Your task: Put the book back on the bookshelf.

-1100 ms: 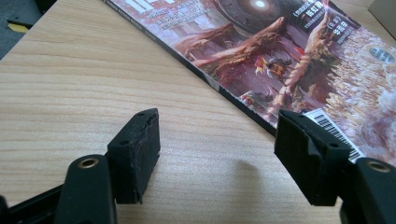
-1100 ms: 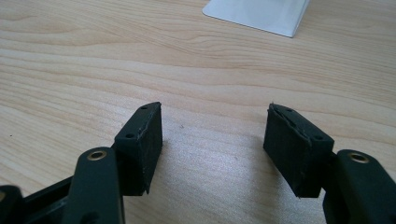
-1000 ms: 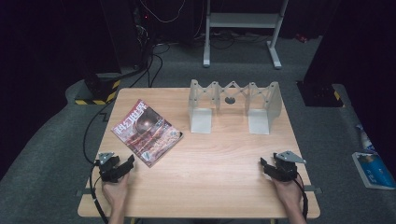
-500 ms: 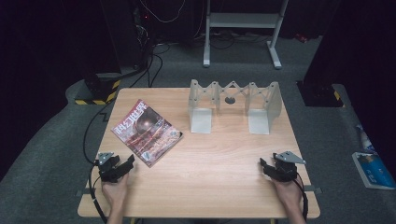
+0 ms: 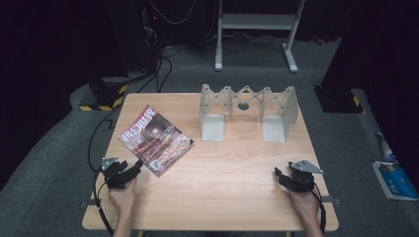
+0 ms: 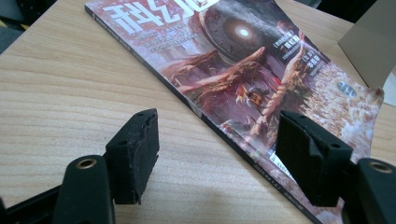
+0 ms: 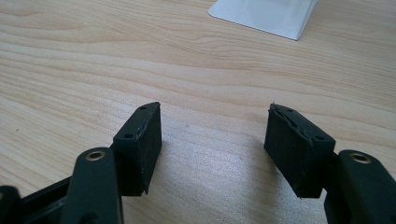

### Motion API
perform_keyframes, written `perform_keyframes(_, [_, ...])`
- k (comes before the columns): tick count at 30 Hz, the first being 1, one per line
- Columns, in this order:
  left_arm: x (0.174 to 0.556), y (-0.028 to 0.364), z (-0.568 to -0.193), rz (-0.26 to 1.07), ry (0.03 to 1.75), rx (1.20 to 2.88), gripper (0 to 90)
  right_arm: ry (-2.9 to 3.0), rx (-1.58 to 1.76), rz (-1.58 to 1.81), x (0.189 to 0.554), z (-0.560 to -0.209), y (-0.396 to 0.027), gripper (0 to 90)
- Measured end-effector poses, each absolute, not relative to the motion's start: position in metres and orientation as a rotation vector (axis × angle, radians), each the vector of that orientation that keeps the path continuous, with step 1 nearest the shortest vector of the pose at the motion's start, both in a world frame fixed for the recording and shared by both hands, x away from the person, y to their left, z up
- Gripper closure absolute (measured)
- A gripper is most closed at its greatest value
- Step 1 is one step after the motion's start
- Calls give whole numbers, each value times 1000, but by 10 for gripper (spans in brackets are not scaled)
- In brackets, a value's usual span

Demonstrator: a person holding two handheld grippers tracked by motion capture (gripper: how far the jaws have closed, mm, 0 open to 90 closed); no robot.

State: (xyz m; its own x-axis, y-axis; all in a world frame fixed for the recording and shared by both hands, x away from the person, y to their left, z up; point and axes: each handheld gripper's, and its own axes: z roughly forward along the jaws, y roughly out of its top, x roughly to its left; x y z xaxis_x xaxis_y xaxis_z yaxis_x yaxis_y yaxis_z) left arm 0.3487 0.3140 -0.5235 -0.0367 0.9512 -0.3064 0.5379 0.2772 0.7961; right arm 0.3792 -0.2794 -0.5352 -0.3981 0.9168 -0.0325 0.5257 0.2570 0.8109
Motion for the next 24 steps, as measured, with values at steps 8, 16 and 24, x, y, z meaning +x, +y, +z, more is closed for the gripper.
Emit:
perform_keyframes(8, [360,306,-515,636,1693,1418,295,2031,1296,1012,379,-535,-279,364])
perform_keyframes(16, [386,299,-514,675,1770,1453,246,2031,1290,1010,379,-535,-279,361])
perform_keyframes(24, [399,295,-524,663,1805,1444,236,2032,1283,1011,378,-535,-278,360])
